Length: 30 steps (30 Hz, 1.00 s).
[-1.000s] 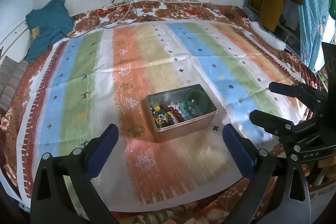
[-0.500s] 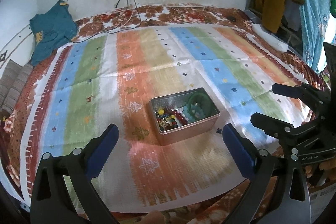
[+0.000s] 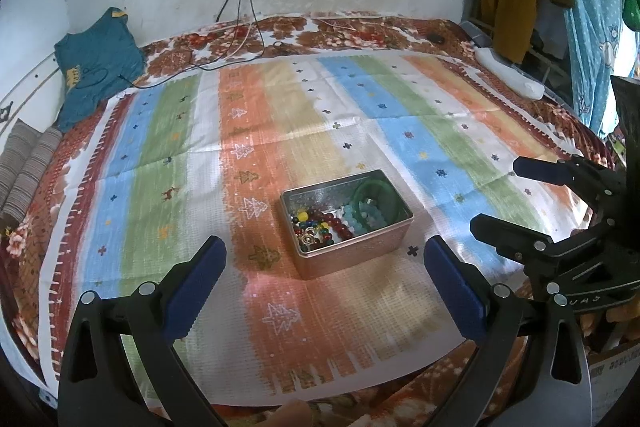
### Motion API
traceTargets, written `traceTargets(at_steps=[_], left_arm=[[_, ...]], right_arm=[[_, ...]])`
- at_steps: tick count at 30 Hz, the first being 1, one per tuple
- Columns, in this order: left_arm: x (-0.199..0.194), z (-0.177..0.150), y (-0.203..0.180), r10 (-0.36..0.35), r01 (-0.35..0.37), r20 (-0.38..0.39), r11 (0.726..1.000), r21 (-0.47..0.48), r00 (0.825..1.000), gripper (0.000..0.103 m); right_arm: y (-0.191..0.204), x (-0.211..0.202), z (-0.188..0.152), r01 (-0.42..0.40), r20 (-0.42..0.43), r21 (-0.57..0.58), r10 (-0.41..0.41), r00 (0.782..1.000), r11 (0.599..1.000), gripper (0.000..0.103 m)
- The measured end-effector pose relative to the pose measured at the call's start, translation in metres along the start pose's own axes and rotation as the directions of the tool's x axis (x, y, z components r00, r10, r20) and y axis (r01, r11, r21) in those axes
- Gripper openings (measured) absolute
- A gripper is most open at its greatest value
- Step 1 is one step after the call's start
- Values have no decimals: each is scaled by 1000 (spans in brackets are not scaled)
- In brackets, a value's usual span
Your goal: Organize jewelry
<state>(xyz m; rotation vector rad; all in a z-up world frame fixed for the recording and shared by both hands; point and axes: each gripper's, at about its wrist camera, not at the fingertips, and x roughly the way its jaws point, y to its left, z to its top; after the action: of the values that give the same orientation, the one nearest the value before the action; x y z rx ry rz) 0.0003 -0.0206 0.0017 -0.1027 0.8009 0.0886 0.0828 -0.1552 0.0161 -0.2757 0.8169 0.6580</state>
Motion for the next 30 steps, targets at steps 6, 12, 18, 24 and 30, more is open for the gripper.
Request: traceTargets(at_steps=[6, 12, 18, 24, 30], left_arm=[[0, 0, 1, -4, 4, -2, 1000, -6, 1000, 97], [0, 0, 2, 1, -1, -2, 1000, -8, 1000, 97], [-1, 2, 0, 2, -2, 6, 1000, -4, 1000, 97], [-1, 4, -1, -2, 2, 11, 1000, -7, 1000, 97], [-3, 5, -1, -7, 7, 20, 1000, -6, 1000, 97]], right_arm=[[0, -2, 0, 0, 4, 5, 0, 1000, 1000, 98], [-1, -4, 2, -2, 9, -5, 2, 1000, 1000, 98], [-3, -5, 2, 7, 20, 2, -7, 1000, 1000, 98], [-3, -5, 2, 10, 24, 1, -10, 1000, 1000, 98], [-4, -6, 1, 8, 25, 6, -8, 1000, 1000, 98]])
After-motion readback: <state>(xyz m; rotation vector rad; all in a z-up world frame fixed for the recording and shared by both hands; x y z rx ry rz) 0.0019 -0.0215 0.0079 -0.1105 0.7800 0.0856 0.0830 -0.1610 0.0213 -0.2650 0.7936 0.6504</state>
